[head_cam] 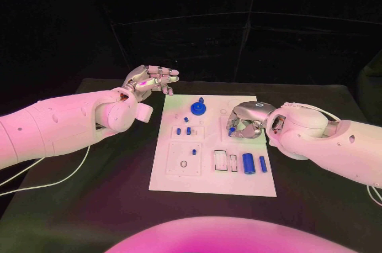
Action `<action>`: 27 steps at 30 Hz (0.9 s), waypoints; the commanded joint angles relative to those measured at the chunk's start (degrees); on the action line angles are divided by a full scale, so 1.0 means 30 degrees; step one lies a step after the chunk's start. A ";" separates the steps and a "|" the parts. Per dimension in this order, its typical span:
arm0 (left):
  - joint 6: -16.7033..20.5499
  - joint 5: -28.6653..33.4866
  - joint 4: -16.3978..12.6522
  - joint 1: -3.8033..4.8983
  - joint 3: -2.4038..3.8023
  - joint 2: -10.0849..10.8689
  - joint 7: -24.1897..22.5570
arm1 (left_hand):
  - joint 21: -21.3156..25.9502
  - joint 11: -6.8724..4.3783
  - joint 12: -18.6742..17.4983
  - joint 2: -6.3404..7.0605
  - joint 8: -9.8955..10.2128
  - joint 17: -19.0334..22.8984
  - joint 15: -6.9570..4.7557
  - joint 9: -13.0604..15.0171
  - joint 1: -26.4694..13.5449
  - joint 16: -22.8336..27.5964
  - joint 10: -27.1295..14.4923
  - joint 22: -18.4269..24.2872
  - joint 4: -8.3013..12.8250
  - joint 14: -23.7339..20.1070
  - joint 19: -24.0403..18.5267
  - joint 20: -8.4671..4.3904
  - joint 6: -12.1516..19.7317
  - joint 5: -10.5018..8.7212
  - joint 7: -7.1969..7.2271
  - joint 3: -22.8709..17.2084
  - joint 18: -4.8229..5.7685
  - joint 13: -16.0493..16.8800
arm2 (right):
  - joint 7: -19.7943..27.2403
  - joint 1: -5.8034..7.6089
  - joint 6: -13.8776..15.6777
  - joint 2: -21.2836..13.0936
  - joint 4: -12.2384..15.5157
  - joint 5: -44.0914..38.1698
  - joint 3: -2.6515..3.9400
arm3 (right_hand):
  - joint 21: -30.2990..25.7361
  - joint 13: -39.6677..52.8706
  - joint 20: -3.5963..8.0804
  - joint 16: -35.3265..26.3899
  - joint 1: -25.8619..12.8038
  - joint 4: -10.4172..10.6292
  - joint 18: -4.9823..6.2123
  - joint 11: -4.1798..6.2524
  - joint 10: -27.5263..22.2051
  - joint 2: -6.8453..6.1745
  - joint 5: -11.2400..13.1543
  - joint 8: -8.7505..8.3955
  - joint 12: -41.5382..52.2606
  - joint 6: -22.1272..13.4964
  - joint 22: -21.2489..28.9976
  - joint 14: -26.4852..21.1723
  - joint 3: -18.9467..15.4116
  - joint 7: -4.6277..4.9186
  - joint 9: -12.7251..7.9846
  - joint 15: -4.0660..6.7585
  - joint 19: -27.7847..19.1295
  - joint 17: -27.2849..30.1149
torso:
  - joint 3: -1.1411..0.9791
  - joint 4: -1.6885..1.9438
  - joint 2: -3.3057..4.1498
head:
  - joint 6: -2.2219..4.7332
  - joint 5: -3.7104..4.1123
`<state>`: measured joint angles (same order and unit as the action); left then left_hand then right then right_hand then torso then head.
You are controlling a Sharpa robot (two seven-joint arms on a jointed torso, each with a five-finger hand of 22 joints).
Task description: Assemble the parts on the task board
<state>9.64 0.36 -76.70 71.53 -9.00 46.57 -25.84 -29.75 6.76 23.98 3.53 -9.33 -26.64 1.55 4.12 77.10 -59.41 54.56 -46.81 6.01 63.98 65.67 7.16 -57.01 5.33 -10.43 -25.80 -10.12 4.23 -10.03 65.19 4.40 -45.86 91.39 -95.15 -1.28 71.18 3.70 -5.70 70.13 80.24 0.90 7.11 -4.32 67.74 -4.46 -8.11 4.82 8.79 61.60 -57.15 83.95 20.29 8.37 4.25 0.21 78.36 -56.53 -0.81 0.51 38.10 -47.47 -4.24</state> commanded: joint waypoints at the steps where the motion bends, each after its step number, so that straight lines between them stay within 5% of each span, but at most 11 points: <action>1: -0.0237 0.0056 -0.0017 0.0027 0.0014 -0.0004 -0.0078 | 0.0131 -0.0031 0.0067 -0.0049 -0.0125 0.0018 0.0017 -0.0023 -0.0174 0.0106 -0.0064 0.0018 0.0100 -0.0094 -0.0117 -0.0044 0.0080 0.0079 -0.0023 -0.0055 -0.0103 -0.0025 | -0.0255 0.0022 0.0738 0.0020 -0.0084 -0.0370 0.0003 | 0.0208 0.0021 0.0133 0.0208 0.0174 -0.0049 -0.0334 0.0088 0.0385 0.0357 0.0465 0.0183 -0.0112 0.0400 -0.0215 0.0352 0.0367 -0.0063 0.0058 0.0216 0.0088 -0.0147 | 0.0011 0.0001 -0.0005 | -0.0025 0.0019; 10: -0.0251 0.0056 -0.0021 0.0027 0.0014 0.0027 -0.0076 | 0.0131 -0.0031 0.0067 -0.0049 -0.0125 0.0018 0.0017 -0.0023 -0.0174 0.0106 -0.0064 0.0018 0.0100 -0.0094 -0.0117 -0.0044 0.0080 0.0079 -0.0023 -0.0055 -0.0103 -0.0025 | -0.0095 0.0020 0.2459 -0.0594 0.0885 -0.0009 0.0012 | 0.0481 0.0025 0.0241 0.0404 0.0433 -0.0303 -0.0407 0.0183 0.0746 0.0484 0.0666 0.0204 -0.0272 0.0693 -0.0611 0.0400 0.0999 -0.0118 0.0060 0.0295 0.0251 -0.0288 | 0.0005 0.0015 -0.0030 | -0.0029 -0.0008; 20: -0.0292 0.0056 -0.0010 0.0027 0.0013 0.0015 -0.0085 | 0.0149 -0.0027 0.0100 -0.0077 -0.0155 0.0043 0.0026 -0.0021 -0.0234 0.0109 -0.0054 0.0035 0.0069 -0.0106 -0.0128 -0.0033 0.0076 0.0073 -0.0028 -0.0042 -0.0100 -0.0029 | 0.0662 0.0033 0.4162 -0.1430 0.3576 0.1279 0.0057 | 0.0530 0.0017 0.0259 0.0438 0.0455 -0.0439 -0.0417 0.0157 0.0774 0.0354 0.0577 0.0145 -0.0404 0.0698 -0.0666 0.0395 0.1198 -0.0079 0.0035 0.0291 0.0267 -0.0272 | 0.0009 0.0013 -0.0002 | 0.0005 -0.0030; 27: -0.0295 0.0056 -0.0032 0.0027 0.0013 -0.0014 -0.0088 | 0.0149 -0.0027 0.0100 -0.0077 -0.0155 0.0043 0.0026 -0.0021 -0.0234 0.0109 -0.0054 0.0035 0.0069 -0.0106 -0.0128 -0.0033 0.0076 0.0073 -0.0028 -0.0042 -0.0100 -0.0029 | 0.1249 0.0029 0.3939 -0.0537 0.3940 0.1465 0.0054 | 0.0535 0.0017 0.0261 0.0443 0.0459 -0.0507 -0.0415 0.0144 0.0794 0.0292 0.0497 0.0114 -0.0467 0.0697 -0.0659 0.0388 0.1296 -0.0061 0.0022 0.0285 0.0260 -0.0241 | 0.0043 0.0033 0.0002 | -0.0064 -0.0151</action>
<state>9.47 0.37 -76.70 71.53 -9.00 46.59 -25.81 -29.51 6.76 23.98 3.24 -9.56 -26.56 1.55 4.12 76.81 -59.41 54.56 -46.76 6.01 63.98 65.67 7.16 -57.01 5.33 -10.43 -25.80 -10.12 4.23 -8.38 65.18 14.77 -47.94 103.14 -91.97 -1.14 72.54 3.70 -5.11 71.11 81.31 -0.72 6.20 -3.92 69.72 -3.29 -6.34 5.08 7.66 63.39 -59.07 83.84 23.78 8.15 4.28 0.74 78.95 -57.32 -0.74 0.55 38.07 -47.57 -4.62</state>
